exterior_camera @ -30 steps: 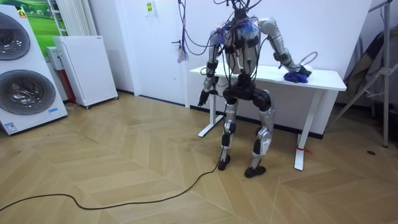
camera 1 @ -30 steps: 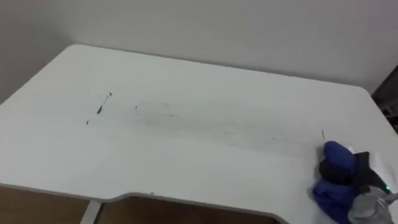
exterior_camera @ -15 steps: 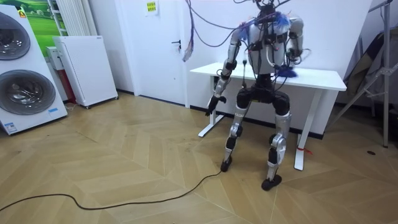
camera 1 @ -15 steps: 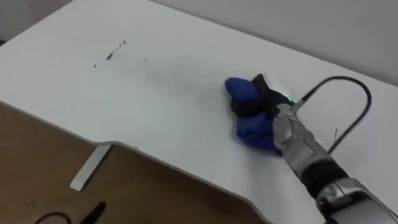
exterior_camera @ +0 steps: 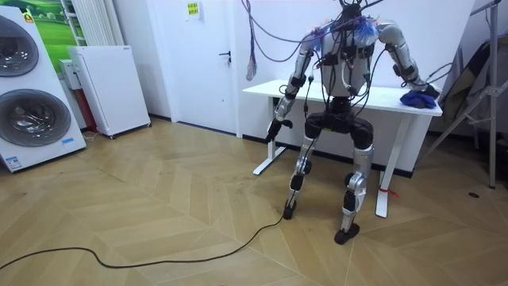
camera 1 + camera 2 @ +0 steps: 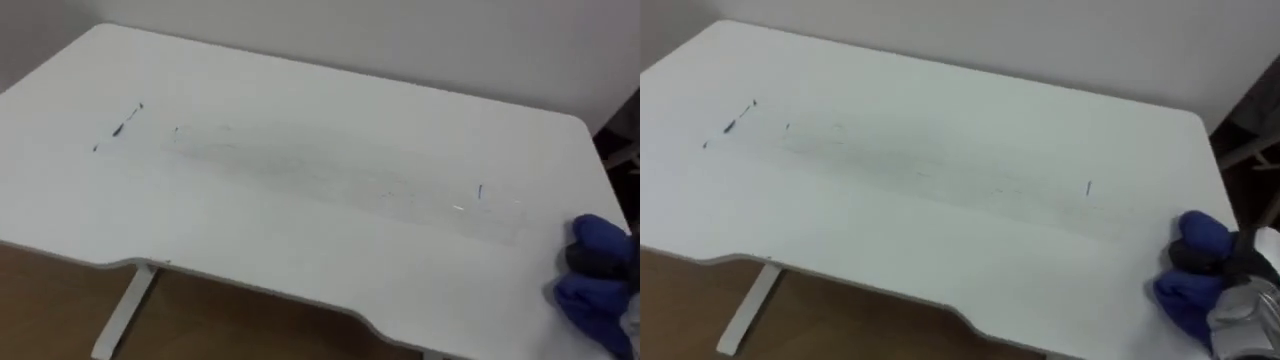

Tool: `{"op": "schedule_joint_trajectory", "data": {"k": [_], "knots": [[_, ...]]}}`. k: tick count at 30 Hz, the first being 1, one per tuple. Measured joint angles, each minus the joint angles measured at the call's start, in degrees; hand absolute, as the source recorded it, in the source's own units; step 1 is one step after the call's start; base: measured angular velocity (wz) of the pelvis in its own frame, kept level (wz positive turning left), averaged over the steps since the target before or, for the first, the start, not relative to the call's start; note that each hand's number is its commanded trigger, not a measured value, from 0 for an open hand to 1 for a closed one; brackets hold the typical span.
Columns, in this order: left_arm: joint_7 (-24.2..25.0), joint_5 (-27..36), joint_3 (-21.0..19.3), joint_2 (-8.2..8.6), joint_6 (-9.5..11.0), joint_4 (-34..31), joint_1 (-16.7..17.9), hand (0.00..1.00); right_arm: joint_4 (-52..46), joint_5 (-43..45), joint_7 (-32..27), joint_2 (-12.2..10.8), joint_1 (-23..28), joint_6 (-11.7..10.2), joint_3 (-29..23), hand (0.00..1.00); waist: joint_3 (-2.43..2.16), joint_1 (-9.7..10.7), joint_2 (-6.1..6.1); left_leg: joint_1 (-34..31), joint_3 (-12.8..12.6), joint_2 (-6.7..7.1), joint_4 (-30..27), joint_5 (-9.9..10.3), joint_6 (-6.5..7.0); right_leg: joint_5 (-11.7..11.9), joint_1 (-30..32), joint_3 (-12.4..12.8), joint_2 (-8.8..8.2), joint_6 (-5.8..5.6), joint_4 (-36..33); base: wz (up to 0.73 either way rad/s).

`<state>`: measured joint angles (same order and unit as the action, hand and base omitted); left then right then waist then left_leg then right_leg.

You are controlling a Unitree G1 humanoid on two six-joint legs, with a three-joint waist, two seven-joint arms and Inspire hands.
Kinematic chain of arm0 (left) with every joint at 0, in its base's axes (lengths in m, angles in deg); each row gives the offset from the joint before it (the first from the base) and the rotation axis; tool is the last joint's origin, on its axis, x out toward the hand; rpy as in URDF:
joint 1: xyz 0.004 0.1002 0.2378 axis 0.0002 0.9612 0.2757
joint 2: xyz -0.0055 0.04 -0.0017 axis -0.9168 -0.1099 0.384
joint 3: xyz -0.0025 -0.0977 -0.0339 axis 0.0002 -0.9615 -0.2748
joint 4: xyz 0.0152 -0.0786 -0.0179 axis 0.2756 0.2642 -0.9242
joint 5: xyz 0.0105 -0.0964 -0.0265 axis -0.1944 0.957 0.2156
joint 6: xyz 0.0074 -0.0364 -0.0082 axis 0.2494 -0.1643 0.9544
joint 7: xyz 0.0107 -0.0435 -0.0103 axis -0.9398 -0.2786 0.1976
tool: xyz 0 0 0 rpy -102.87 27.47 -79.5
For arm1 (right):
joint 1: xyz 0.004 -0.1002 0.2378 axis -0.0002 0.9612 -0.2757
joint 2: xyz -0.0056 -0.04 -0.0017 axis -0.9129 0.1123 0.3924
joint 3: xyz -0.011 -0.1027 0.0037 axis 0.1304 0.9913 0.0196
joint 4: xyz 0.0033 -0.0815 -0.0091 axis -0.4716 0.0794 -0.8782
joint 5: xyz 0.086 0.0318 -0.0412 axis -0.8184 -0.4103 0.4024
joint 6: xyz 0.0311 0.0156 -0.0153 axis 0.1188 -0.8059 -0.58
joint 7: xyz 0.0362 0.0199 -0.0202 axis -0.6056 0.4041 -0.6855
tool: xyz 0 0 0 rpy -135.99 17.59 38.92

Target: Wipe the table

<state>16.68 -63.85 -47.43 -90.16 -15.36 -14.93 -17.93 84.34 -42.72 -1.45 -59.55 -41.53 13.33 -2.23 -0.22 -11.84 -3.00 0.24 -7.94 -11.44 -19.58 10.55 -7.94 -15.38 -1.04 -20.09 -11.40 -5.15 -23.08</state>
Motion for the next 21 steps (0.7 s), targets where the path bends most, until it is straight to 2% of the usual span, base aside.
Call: {"op": "schedule_joint_trajectory", "data": {"k": [2,4,5,8,10,11,14,17,21], "knots": [[0.3,1.3,0.0,0.58,-0.4,0.1,-0.1,0.0,-1.4,4.0,1.4,-4.2,-5.2,0.2,2.9,1.0,0.25,-1.1,0.2,-0.2,0.2,0.01,1.5,-0.1,-0.61,0.8,2.7,2.2,0.72,0.48,-0.7,-0.46],[0.7,1.9,0.1,1.35,-0.8,-0.2,-0.7,0.0,-3.2,5.6,2.0,-6.7,-7.3,0.3,3.6,1.0,0.46,-1.0,0.51,-1.1,0.7,0.36,2.1,0.0,-1.1,1.1,3.5,2.1,0.69,0.34,-0.7,0.14],[1.0,2.0,0.3,1.46,-0.8,-0.8,-0.9,0.0,-3.5,5.2,2.4,-6.9,-8.0,0.1,4.5,1.0,0.51,-1.4,0.54,-2.1,2.6,1.21,2.2,-0.1,-1.04,1.2,3.8,2.1,0.63,0.23,-0.4,0.36],[1.0,2.7,0.3,1.34,-1.7,-1.6,0.5,0.0,-3.5,4.0,2.6,-7.0,-8.2,0.0,4.5,1.0,0.49,-2.1,0.61,-2.4,4.1,2.45,2.8,-0.4,-0.49,1.5,2.4,2.1,0.52,-0.3,1.0,0.38],[1.0,2.8,0.1,0.92,-2.1,-1.6,2.2,0.0,-3.0,4.5,2.5,-6.9,-7.6,0.1,4.0,1.0,0.45,-1.6,0.36,-2.4,5.2,2.92,3.1,-0.5,-0.3,1.7,1.3,1.7,0.52,-0.54,2.2,0.33],[1.1,2.7,0.1,0.46,-2.1,-1.6,3.3,0.0,-3.2,4.4,2.3,-6.8,-6.3,-1.0,2.9,1.0,0.27,-1.0,0.04,-2.5,5.8,3.19,3.1,-0.5,-0.27,1.7,0.6,0.9,0.36,-0.6,2.6,0.36],[1.2,2.4,-0.4,-0.15,-2.7,-1.6,4.1,0.0,-3.8,4.2,0.8,-6.6,-2.2,-3.0,1.6,1.0,0.2,-0.8,-0.18,-1.4,6.3,3.59,3.0,-0.5,-0.23,1.9,-2.6,-0.5,0.36,-1.01,5.2,0.29],[1.2,2.5,-0.5,-0.29,-2.6,-2.7,4.2,0.0,-5.6,4.8,0.0,-6.6,0.9,-3.1,0.0,1.0,-0.05,-0.8,-0.48,-0.4,6.3,4.11,3.1,-0.4,0.06,1.8,-4.8,-0.5,0.35,-1.5,6.5,0.21],[1.1,3.1,-0.4,-0.36,-1.9,-3.2,3.6,0.0,-5.3,4.8,0.0,-6.6,0.9,-2.4,0.7,1.0,0.11,-1.4,-0.19,0.4,6.4,4.15,3.2,-0.3,0.1,2.2,-6.1,-0.5,0.52,-1.72,7.4,0.02]]}}
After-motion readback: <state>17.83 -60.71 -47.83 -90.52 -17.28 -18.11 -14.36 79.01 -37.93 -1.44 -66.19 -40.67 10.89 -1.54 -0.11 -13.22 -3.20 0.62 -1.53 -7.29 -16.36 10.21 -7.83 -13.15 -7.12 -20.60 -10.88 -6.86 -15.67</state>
